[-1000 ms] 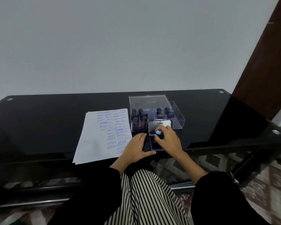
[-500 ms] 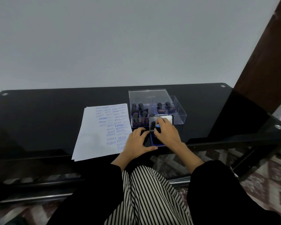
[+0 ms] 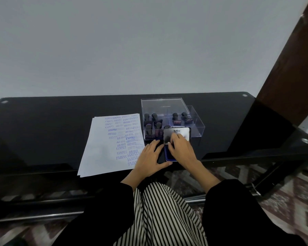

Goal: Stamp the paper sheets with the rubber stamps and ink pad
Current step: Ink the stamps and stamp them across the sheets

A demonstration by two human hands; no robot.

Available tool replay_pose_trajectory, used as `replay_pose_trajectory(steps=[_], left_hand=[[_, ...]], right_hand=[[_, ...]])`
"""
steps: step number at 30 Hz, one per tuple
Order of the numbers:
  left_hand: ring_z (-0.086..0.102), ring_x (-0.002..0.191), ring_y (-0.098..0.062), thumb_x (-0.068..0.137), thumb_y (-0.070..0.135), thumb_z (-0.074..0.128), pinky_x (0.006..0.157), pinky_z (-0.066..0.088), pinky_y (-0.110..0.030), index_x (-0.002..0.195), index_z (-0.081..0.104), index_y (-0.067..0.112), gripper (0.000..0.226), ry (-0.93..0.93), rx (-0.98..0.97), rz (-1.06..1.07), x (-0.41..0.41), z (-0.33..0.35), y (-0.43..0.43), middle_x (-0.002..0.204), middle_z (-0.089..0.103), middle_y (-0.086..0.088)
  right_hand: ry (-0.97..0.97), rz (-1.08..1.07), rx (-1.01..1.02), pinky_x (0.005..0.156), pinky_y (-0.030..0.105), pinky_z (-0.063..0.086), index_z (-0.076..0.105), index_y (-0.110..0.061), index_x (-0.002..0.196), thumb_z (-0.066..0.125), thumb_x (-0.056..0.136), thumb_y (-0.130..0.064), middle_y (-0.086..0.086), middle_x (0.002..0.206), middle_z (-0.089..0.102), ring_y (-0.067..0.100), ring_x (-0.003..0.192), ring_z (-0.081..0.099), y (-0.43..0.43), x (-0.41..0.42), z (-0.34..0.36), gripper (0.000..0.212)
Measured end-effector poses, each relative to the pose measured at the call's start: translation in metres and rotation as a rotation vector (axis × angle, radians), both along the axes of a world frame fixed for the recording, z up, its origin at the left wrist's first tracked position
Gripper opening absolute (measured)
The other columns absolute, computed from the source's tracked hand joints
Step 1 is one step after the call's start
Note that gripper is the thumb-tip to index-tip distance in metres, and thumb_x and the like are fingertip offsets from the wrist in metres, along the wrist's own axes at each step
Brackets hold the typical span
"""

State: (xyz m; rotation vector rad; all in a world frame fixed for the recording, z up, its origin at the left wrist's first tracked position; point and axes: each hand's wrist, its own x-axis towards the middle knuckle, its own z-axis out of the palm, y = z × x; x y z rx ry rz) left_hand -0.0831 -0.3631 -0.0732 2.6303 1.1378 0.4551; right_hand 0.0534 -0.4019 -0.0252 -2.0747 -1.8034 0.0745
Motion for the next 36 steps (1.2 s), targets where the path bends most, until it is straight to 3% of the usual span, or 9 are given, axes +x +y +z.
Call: replay_pose_trajectory(steps=[3, 13, 22, 29, 33, 36], left_hand=[[0.007, 0.146, -0.016, 0.087, 0.062, 0.044, 0.118, 0.005, -0.031, 0.148, 0.020, 0.016, 0.081, 0.027, -0.005, -0.017, -0.002, -0.002, 0.002, 0.157, 0.014, -0.003], [-0.001, 0.146, -0.013, 0.089, 0.062, 0.038, 0.117, -0.002, -0.027, 0.150, 0.009, 0.011, 0.084, 0.092, -0.011, -0.017, -0.005, -0.004, 0.002, 0.158, 0.005, -0.002], [-0.002, 0.146, -0.012, 0.089, 0.062, 0.037, 0.117, -0.003, -0.026, 0.150, 0.007, 0.011, 0.085, 0.108, -0.006, -0.019, -0.004, -0.004, 0.003, 0.159, 0.003, -0.002], [-0.003, 0.146, -0.012, 0.089, 0.063, 0.035, 0.114, -0.008, -0.023, 0.149, 0.006, 0.010, 0.085, 0.110, 0.019, -0.018, -0.004, -0.004, 0.002, 0.158, 0.002, -0.002], [-0.002, 0.146, -0.011, 0.073, 0.078, 0.012, 0.112, -0.010, -0.022, 0.149, 0.007, 0.010, 0.102, 0.120, 0.030, -0.020, -0.003, -0.005, 0.003, 0.158, 0.003, -0.002], [-0.001, 0.146, -0.012, 0.064, 0.077, 0.001, 0.113, -0.009, -0.022, 0.149, 0.008, 0.010, 0.109, 0.112, 0.032, -0.013, -0.003, -0.006, 0.003, 0.158, 0.004, -0.002]], right_hand=[[-0.053, -0.013, 0.043, 0.062, 0.027, 0.033, 0.038, -0.014, 0.087, 0.044, 0.097, -0.021, 0.011, 0.100, 0.057, 0.026, 0.085, 0.058, -0.002, -0.001, -0.003, 0.014], [-0.111, -0.121, 0.114, 0.057, 0.029, 0.032, 0.036, -0.015, 0.083, 0.041, 0.097, -0.019, 0.008, 0.087, 0.063, 0.026, 0.076, 0.061, -0.002, -0.003, -0.014, 0.016], [-0.051, -0.154, 0.149, 0.057, 0.033, 0.040, 0.054, -0.004, 0.084, 0.053, 0.089, -0.009, 0.014, 0.081, 0.064, 0.033, 0.072, 0.062, 0.009, -0.006, -0.014, 0.007], [-0.027, -0.152, 0.269, 0.046, 0.027, 0.032, 0.046, -0.009, 0.065, 0.064, 0.077, 0.001, 0.015, 0.061, 0.060, 0.030, 0.050, 0.056, 0.021, -0.005, -0.020, 0.025], [-0.076, -0.151, 0.327, 0.038, 0.018, 0.022, 0.047, -0.009, 0.058, 0.079, 0.059, 0.003, 0.005, 0.049, 0.053, 0.019, 0.036, 0.047, 0.018, -0.006, -0.020, 0.034], [-0.095, -0.146, 0.384, 0.037, 0.014, 0.019, 0.046, -0.010, 0.054, 0.084, 0.047, 0.003, 0.001, 0.045, 0.049, 0.015, 0.032, 0.043, 0.014, -0.008, -0.021, 0.040]])
